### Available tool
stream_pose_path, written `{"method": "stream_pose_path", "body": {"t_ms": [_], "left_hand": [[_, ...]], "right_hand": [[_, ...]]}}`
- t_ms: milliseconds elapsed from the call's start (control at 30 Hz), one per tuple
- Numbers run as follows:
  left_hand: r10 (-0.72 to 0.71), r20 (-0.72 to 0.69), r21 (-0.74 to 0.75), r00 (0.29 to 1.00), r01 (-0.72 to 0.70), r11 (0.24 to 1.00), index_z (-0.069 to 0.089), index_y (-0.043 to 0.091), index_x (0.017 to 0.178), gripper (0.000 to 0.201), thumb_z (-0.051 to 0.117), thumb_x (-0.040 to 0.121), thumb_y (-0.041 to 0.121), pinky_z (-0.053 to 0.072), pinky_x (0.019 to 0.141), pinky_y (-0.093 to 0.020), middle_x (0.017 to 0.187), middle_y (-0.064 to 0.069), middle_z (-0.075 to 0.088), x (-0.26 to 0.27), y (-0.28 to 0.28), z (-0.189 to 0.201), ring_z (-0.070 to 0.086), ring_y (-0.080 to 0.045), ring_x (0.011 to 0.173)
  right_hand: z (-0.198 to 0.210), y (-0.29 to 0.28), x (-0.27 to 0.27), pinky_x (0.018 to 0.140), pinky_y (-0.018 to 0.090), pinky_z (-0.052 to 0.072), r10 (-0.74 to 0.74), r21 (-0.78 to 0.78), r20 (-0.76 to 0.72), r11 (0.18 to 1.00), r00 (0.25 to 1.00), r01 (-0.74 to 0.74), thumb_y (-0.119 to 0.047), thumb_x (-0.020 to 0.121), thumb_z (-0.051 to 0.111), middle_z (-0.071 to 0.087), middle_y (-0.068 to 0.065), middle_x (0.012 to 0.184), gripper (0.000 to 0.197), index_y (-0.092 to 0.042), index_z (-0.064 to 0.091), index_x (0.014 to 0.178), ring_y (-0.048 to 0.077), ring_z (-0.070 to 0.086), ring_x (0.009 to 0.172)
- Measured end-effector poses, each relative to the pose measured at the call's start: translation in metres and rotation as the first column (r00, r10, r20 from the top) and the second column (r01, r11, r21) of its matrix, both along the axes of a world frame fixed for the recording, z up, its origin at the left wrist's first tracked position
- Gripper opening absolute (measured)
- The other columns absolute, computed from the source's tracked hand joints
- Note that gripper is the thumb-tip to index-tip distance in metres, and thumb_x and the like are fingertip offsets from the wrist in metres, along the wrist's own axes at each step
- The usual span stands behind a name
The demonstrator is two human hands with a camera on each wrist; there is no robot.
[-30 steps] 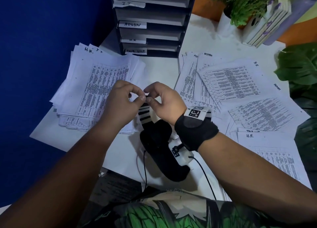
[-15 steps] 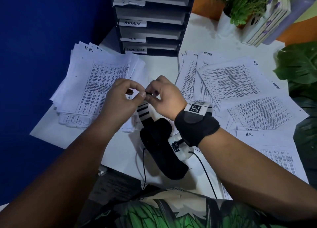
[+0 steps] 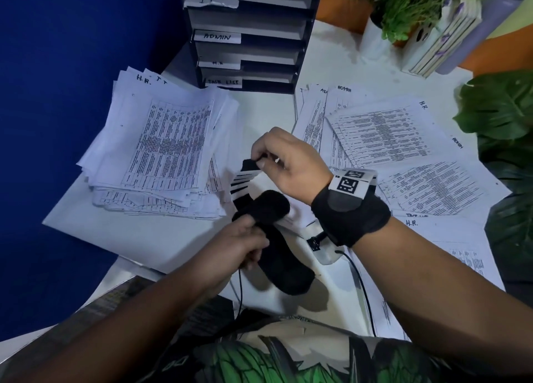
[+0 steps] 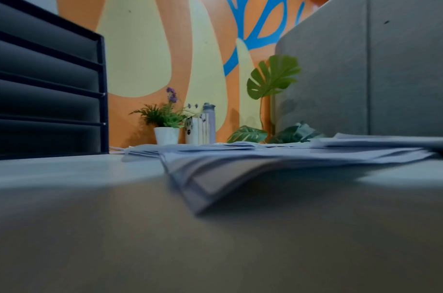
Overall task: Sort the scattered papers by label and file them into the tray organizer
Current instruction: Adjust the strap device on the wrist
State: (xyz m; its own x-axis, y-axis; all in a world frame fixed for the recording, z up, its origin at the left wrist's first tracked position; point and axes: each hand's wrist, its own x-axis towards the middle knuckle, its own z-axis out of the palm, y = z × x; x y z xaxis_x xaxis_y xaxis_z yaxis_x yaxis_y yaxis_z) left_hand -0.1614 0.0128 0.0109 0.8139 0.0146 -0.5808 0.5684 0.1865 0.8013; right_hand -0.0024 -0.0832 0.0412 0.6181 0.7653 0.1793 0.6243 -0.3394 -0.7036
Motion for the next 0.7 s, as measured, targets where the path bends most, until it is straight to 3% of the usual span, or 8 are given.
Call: {"method": "stream_pose_path", "body": {"t_ms": [67,133,200,300,400,533,600,700], "left_hand": [[-0.025,0.084,0.036,0.996,0.022,0.999,0.065,0.032,0.099,0.036,0.056,0.084,0.001,0.038,0.053,-0.027,0.088,-0.004,0.056,0.006,-0.005,-0.002,0.048,-0.017,0.064],[-0.112,0.227,0.201,0.967,0.066,0.977,0.055,0.044,0.124,0.063,0.05,0.089,-0.007,0.047,0.074,-0.021,0.104,0.008,0.057,0.012,-0.008,-0.006,0.057,-0.01,0.08],[-0.269,0.333,0.44,0.904,0.103,0.892,0.046,0.035,0.139,0.062,0.045,0.091,-0.005,0.037,0.098,-0.013,0.12,0.007,0.053,0.023,-0.013,-0.011,0.053,-0.003,0.11],[-0.416,0.36,0.64,0.835,0.103,0.761,0.057,0.019,0.127,0.048,0.042,0.088,-0.003,0.04,0.084,-0.01,0.109,-0.001,0.061,0.047,-0.021,-0.018,0.056,-0.012,0.105],[-0.48,0.243,0.721,0.843,0.174,0.671,0.06,0.01,0.111,0.024,0.048,0.092,0.002,0.036,0.063,-0.012,0.088,-0.008,0.061,0.07,-0.029,-0.024,0.059,-0.024,0.09],[-0.601,0.195,0.723,0.775,0.301,0.622,0.059,0.0,0.112,0.028,0.047,0.092,0.014,0.043,0.091,-0.031,0.107,-0.021,0.064,0.1,-0.036,-0.035,0.058,-0.028,0.104],[-0.697,0.072,0.757,0.714,0.415,0.504,0.056,0.001,0.122,0.032,0.042,0.097,0.015,0.039,0.099,-0.038,0.123,-0.021,0.058,0.114,-0.038,-0.029,0.052,-0.032,0.117],[-0.759,-0.137,0.761,0.636,0.558,0.331,0.041,0.003,0.137,0.037,0.032,0.103,0.012,0.025,0.106,-0.03,0.141,-0.017,0.043,0.127,-0.042,-0.028,0.038,-0.029,0.13]], "right_hand": [[-0.001,-0.003,0.001,0.073,0.02,0.042,0.01,-0.024,0.027,1.0,1.0,-0.009,-0.007,0.086,0.058,0.054,-0.016,0.091,0.027,-0.017,0.06,0.112,0.008,0.052,0.081],[-0.002,-0.005,0.002,0.077,0.023,0.043,0.009,-0.003,0.056,1.0,0.998,-0.009,-0.007,0.085,0.06,0.055,-0.013,0.09,0.024,-0.015,0.062,0.108,0.009,0.053,0.085],[-0.004,-0.006,0.002,0.073,0.02,0.044,-0.006,0.044,0.019,0.999,1.0,0.005,-0.005,0.084,0.06,0.057,-0.006,0.09,0.018,-0.012,0.065,0.099,0.009,0.054,0.081],[-0.005,-0.004,0.002,0.068,0.01,0.04,-0.013,0.084,-0.032,0.996,0.999,0.016,-0.001,0.082,0.061,0.056,-0.003,0.089,0.015,-0.009,0.067,0.093,0.008,0.053,0.077],[-0.008,0.0,0.009,0.068,0.006,0.037,-0.045,0.09,-0.056,0.995,0.997,0.05,-0.001,0.083,0.061,0.055,-0.004,0.088,0.014,-0.009,0.067,0.093,0.008,0.052,0.078],[-0.015,0.006,0.026,0.072,0.019,0.037,-0.065,-0.029,-0.001,0.997,0.998,0.065,-0.009,0.086,0.061,0.052,-0.009,0.088,0.015,-0.015,0.068,0.098,0.009,0.049,0.084],[-0.022,0.009,0.031,0.072,0.022,0.034,-0.023,-0.096,0.033,0.995,0.999,0.026,-0.01,0.087,0.061,0.05,-0.01,0.086,0.014,-0.015,0.068,0.098,0.008,0.045,0.085],[-0.03,0.009,0.033,0.072,0.023,0.038,0.055,-0.12,0.044,0.992,0.998,-0.049,-0.009,0.086,0.063,0.057,-0.003,0.087,0.013,-0.013,0.069,0.098,0.008,0.047,0.082]]}}
